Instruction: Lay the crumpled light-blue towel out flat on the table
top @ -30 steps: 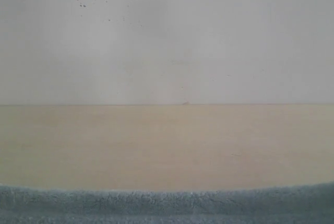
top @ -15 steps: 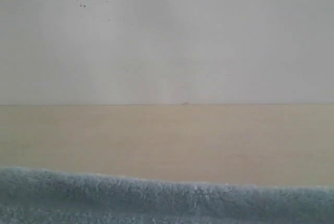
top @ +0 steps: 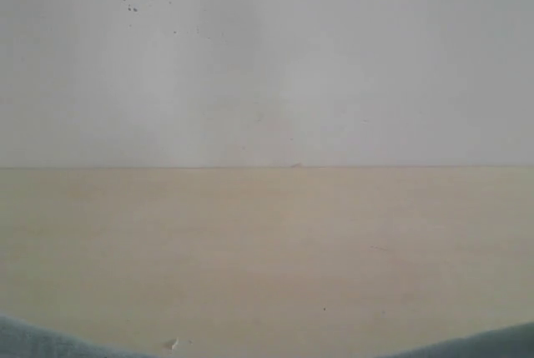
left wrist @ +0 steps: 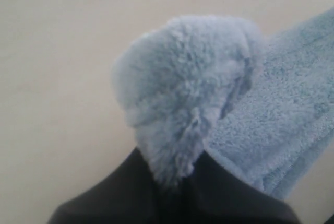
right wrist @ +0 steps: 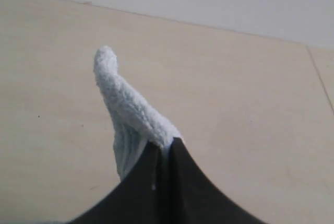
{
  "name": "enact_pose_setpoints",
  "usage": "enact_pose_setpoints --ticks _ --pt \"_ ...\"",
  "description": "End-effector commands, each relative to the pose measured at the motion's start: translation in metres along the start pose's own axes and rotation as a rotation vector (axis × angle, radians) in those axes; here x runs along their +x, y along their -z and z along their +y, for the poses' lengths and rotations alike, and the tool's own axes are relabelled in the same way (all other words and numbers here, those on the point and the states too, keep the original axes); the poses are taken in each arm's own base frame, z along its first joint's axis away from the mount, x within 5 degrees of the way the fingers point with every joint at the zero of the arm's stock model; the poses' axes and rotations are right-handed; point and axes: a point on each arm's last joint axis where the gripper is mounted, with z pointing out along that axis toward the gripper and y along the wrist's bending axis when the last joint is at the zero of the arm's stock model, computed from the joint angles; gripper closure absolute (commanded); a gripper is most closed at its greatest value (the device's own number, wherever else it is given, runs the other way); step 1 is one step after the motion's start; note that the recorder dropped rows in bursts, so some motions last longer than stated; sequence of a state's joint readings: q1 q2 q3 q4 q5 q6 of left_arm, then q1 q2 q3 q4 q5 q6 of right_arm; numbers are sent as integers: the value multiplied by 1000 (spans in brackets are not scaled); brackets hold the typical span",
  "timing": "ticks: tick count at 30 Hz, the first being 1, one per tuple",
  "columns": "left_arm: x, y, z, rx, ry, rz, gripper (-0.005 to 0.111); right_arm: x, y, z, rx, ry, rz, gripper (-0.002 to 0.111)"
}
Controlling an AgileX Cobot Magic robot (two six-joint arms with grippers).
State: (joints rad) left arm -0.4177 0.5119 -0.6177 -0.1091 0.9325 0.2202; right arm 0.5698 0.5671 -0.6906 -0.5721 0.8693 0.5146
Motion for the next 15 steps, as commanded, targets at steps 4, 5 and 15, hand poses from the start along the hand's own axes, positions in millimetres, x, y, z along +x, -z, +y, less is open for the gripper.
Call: enact_pose_setpoints --ticks 4,5,15 --pt "-31 -59 25 -167 24 -2 102 -22 -97 52 -52 57 21 108" --pt "-34 -69 29 -191 11 9 102 -23 -113 59 -53 69 39 108" --pt "-56 -148 82 -461 51 130 102 -74 -223 108 26 156 49 108"
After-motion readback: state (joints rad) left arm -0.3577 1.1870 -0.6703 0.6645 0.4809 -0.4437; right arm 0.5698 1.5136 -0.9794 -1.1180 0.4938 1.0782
